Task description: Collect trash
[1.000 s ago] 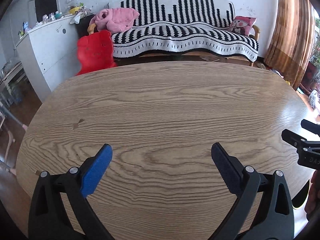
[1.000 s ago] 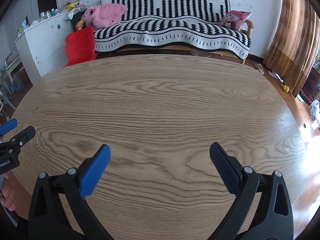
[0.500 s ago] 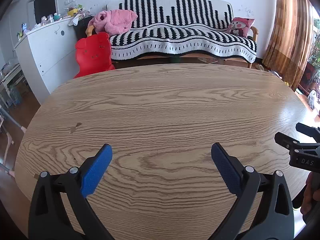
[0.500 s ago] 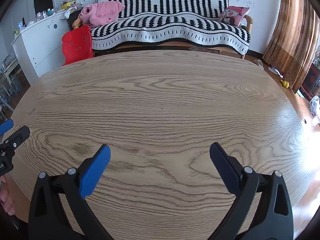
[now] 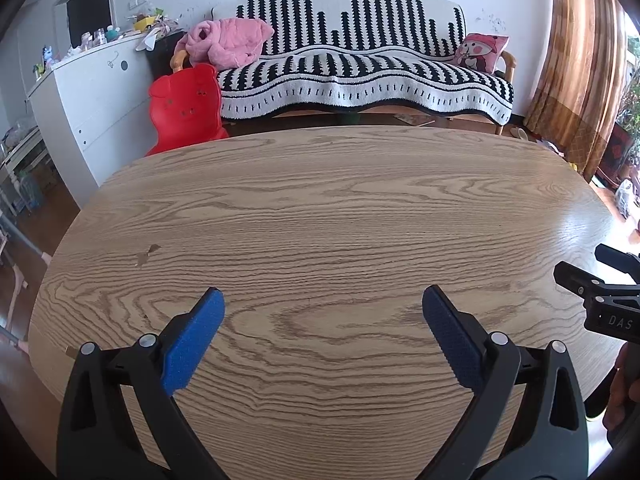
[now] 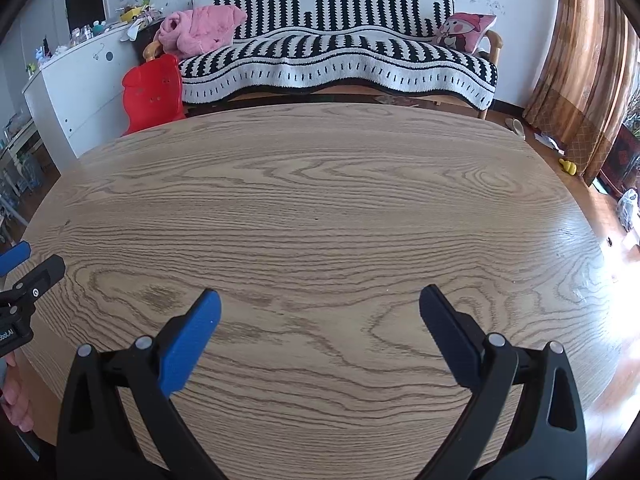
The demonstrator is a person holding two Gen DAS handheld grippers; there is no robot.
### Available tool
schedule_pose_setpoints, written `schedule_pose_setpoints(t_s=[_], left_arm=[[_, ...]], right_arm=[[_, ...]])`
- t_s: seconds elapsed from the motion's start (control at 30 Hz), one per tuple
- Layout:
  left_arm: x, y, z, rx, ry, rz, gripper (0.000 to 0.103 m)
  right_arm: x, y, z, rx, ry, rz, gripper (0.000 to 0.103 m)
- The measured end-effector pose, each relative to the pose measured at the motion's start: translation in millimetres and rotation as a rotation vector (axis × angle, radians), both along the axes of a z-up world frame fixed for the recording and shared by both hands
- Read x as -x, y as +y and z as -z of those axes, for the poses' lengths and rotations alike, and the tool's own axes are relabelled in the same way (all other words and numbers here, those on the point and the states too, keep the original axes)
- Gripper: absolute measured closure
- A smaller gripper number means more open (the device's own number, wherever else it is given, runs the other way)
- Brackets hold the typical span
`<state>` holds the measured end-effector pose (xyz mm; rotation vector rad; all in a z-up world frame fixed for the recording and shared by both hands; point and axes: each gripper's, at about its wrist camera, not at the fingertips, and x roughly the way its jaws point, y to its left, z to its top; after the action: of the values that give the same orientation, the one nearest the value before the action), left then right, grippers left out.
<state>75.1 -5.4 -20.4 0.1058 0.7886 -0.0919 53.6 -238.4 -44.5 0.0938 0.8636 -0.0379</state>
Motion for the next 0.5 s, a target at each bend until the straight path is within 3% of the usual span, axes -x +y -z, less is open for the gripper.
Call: schedule_pose_setpoints(t_s=[0.5], left_arm=[[-2.2,2.1,2.0,0.004,0.001,-0.004,0.007]], right_arm=[[0.9,1.8,-1.4,0.008,0.004,-0.005,0.007]])
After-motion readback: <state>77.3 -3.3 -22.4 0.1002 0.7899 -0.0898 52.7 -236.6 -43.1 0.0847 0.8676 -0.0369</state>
